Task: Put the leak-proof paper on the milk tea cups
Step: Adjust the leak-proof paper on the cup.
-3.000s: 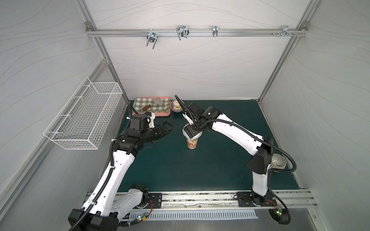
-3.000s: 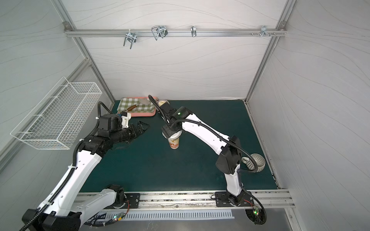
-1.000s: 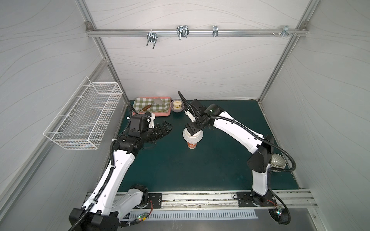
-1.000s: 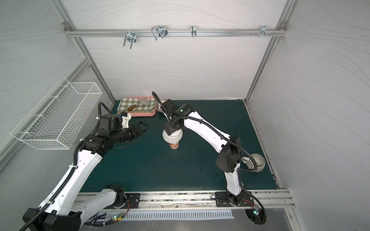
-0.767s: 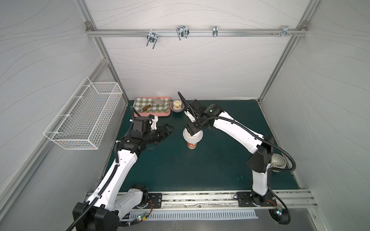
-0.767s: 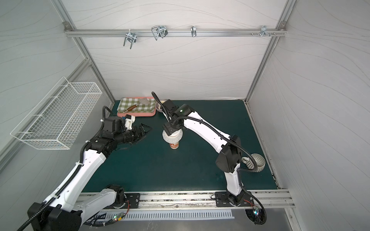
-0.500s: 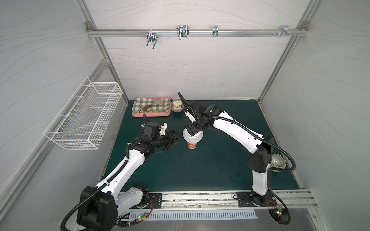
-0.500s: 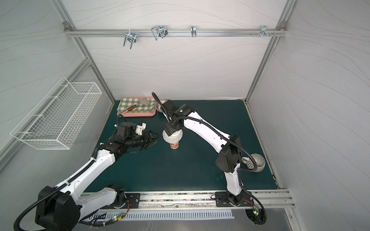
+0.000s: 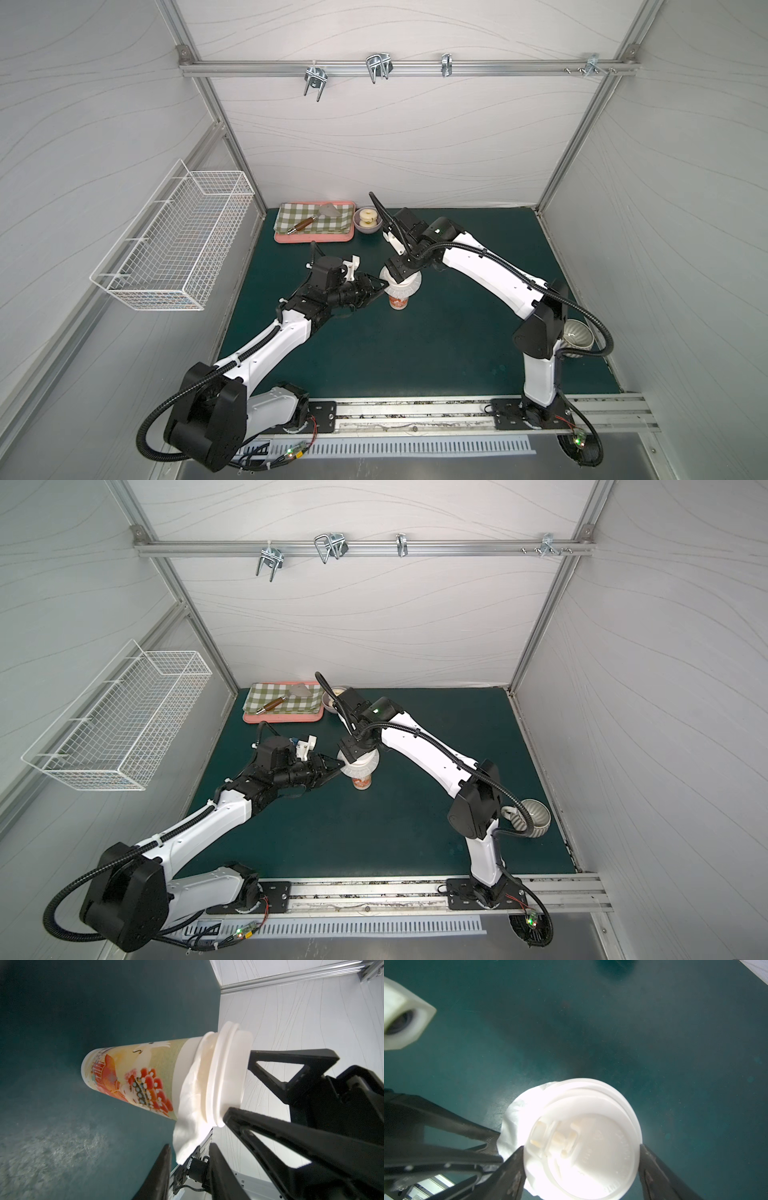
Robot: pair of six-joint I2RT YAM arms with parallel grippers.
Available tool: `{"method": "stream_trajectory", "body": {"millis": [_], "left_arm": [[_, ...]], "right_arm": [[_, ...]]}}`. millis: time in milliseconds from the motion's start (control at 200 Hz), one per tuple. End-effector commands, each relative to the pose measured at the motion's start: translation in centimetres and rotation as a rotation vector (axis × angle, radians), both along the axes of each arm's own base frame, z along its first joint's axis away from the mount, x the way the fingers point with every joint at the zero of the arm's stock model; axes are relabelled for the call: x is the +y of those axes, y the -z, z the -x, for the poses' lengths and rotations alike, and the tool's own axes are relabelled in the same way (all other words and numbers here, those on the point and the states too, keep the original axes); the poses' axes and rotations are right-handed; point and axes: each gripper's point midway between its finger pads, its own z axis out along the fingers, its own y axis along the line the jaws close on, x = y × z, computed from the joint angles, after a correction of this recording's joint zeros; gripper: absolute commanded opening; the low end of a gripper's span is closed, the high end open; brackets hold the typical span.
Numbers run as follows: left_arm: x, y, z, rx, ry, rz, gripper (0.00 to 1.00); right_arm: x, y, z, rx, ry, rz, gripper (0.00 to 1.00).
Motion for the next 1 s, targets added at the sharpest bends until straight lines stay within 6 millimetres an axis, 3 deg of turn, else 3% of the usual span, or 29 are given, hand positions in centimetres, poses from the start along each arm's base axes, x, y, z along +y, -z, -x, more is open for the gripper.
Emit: {"method": "stream_trajectory", "body": {"millis": [0,100,470,570,630,995], "left_arm": [[-0.6,-0.7,-0.5,-0.030,0.003,0.034,0.25],[-0.7,-0.6,-0.5,-0.028,0.008,0.031,0.20],[-0.7,0.2,-0.3,-0.008,0.012,0.010,0.17],[-0.8,0.0,-0.4,-0.013,0.012,0.012,0.11],[-0.8,-0.1,-0.4,-0.016,0.012,0.013,0.00],[-0.6,-1.7,-0.2,-0.042,0.011,0.014,0.00]], "right_arm": [[-0.4,0.1,0.1,0.012,0.010,0.007,0.82],[-0.4,0.0,0.1,0.011,0.011,0.006,0.82],[-0.4,0.0,0.1,0.010,0.011,0.006,0.82],[-0.5,-0.1,0.1,0.008,0.012,0.005,0.82],[-0.5,-0.1,0.1,0.007,0.012,0.005,0.82],[-0.9,-2.2,-0.1,-0.038,0.022,-0.017,0.82]]}}
